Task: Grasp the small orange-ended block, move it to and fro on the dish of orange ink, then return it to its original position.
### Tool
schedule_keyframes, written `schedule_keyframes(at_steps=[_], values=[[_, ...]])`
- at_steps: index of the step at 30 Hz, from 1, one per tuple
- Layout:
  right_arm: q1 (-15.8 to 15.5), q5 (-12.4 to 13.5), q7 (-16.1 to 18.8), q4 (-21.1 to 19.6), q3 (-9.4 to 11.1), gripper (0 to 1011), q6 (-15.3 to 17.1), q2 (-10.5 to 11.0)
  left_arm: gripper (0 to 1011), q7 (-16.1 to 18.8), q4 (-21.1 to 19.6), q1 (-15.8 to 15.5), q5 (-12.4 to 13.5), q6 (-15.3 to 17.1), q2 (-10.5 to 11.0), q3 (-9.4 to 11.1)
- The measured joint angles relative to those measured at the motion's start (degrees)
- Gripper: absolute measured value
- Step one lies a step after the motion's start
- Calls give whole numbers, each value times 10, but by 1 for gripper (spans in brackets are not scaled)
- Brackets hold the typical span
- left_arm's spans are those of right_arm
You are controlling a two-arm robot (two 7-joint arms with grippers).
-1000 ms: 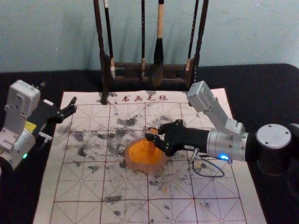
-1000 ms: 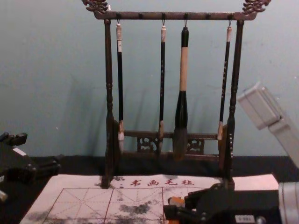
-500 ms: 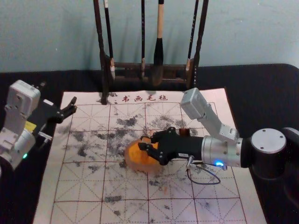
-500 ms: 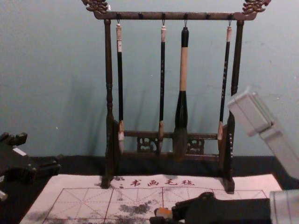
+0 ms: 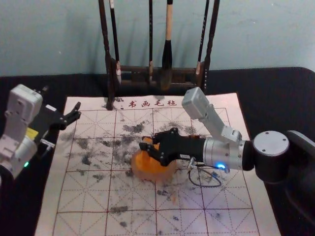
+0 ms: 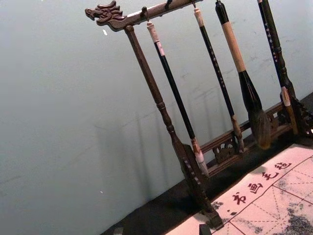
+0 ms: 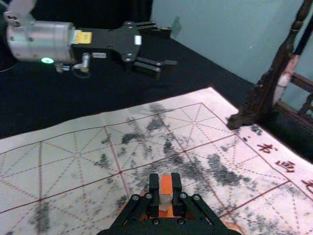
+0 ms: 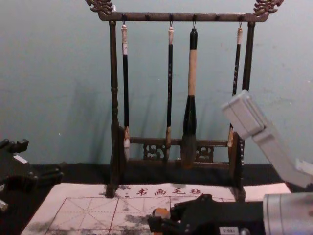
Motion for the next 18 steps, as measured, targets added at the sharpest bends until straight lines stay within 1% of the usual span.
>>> schedule_keyframes(at_steps=[4, 9, 12, 18], values=[[6, -2, -6, 14, 5, 111, -3, -7, 1001, 0, 0, 0, 0, 0, 0, 0], [9, -5, -11, 20, 11, 111, -4, -9, 1001, 0, 0, 0, 0, 0, 0, 0], [9, -7, -12, 21, 14, 111, -4, -8, 1001, 0, 0, 0, 0, 0, 0, 0], [3, -8, -13, 8, 21, 111, -2, 2, 1001, 0, 0, 0, 0, 0, 0, 0]])
